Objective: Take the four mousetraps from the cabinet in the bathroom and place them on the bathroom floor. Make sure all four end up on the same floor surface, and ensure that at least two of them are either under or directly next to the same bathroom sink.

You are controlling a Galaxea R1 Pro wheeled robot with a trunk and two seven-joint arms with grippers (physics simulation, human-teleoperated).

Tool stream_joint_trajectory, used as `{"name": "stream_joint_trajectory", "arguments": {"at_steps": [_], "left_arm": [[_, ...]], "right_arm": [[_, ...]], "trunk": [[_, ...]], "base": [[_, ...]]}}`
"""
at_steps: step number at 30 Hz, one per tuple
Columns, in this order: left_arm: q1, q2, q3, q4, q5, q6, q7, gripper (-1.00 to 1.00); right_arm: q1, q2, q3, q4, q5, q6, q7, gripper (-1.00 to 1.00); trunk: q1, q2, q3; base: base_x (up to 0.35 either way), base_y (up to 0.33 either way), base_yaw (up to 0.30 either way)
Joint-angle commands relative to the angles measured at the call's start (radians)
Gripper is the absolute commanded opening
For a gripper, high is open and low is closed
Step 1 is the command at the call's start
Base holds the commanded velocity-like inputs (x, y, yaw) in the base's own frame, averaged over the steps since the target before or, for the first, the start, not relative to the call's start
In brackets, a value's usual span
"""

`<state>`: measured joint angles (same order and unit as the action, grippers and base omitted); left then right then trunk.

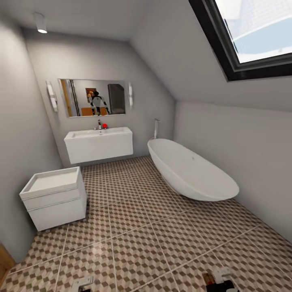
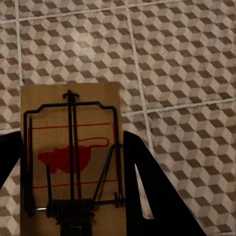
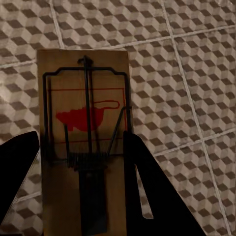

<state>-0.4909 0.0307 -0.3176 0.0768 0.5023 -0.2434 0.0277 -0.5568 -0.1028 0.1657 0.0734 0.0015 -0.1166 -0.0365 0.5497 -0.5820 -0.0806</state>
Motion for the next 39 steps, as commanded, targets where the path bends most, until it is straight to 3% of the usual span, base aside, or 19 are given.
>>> {"name": "stream_joint_trajectory", "arguments": {"at_steps": [1,27,39], "left_arm": [[0.0,0.0,0.0,0.0,-0.004,0.001,0.003,-1.0],[0.0,-0.001,0.0,0.0,-0.004,0.001,0.006,-1.0],[0.0,-0.002,0.0,0.0,-0.004,0.001,0.006,-1.0]], "right_arm": [[0.0,0.0,0.0,0.0,0.0,0.0,0.0,-1.0],[0.0,0.0,0.0,0.0,0.0,0.0,0.0,-1.0],[0.0,0.0,0.0,0.0,0.0,0.0,0.0,-1.0]], "trunk": [[0.0,0.0,0.0],[0.0,0.0,0.0],[0.0,0.0,0.0]], "base": [[0.331,-0.069,0.293],[0.331,-0.104,0.29],[0.331,-0.136,0.026]]}}
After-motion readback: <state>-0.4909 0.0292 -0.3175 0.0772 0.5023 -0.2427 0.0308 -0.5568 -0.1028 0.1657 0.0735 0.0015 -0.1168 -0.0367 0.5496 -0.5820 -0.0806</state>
